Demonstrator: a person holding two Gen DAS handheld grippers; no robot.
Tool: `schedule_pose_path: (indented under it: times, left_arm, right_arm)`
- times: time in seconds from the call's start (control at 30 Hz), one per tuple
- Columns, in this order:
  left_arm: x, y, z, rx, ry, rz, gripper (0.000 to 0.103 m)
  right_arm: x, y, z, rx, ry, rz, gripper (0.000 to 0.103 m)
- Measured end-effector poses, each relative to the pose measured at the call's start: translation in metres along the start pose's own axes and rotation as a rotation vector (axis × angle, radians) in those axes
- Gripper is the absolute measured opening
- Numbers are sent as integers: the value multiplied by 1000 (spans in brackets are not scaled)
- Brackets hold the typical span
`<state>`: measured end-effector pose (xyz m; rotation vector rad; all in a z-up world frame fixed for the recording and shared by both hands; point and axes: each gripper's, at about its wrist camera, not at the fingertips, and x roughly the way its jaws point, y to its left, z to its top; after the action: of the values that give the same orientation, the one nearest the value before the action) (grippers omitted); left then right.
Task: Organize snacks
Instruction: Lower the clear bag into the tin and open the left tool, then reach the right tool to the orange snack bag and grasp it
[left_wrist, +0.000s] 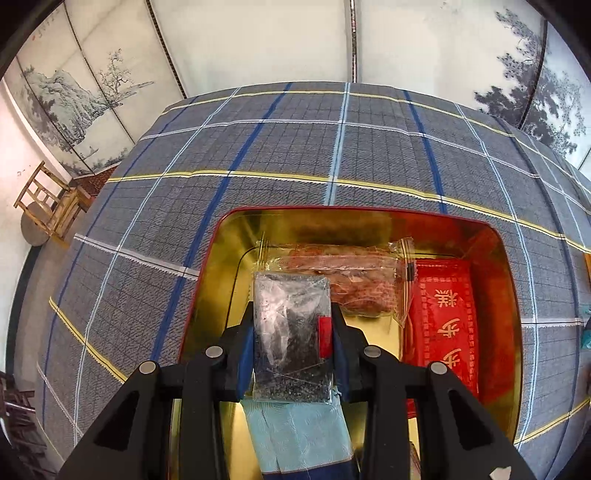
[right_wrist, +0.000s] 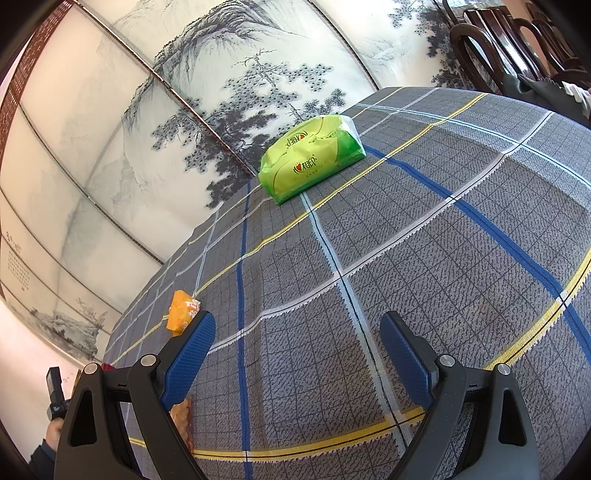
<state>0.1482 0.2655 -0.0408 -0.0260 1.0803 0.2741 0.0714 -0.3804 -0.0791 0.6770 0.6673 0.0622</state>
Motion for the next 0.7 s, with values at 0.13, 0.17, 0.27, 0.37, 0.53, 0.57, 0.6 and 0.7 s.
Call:
schedule_pose_path:
  times: [0.13, 0.17, 0.27, 0.37, 0.53, 0.57, 0.6, 0.7]
  left_arm:
    - [4, 1, 1, -1, 2, 1, 32]
    - [6, 3, 1, -11, 7, -5, 32]
    - [11, 6, 1, -28, 31, -15, 35]
    - [14, 6, 2, -15, 44, -6, 39]
    - [7, 4, -1, 1, 9, -52, 75]
    - [4, 5, -2, -2, -5, -66, 78]
    - [0, 5, -3, 1, -20, -75, 79]
    - [-17, 6, -8, 18, -71, -100, 87]
  right_arm:
    - [0, 1, 0, -4, 2, -3, 91]
    - [1, 2, 0, -8, 4, -7, 92]
    - [3, 9, -2, -21, 9, -21, 92]
    - [5, 20, -3, -62, 22, -72, 92]
    - [11, 62, -11, -205, 59, -194, 92]
    - [11, 74, -12, -234, 60, -181, 92]
    - [11, 87, -14, -267, 62, -172, 92]
    - [19, 124, -17, -362, 91, -150, 92]
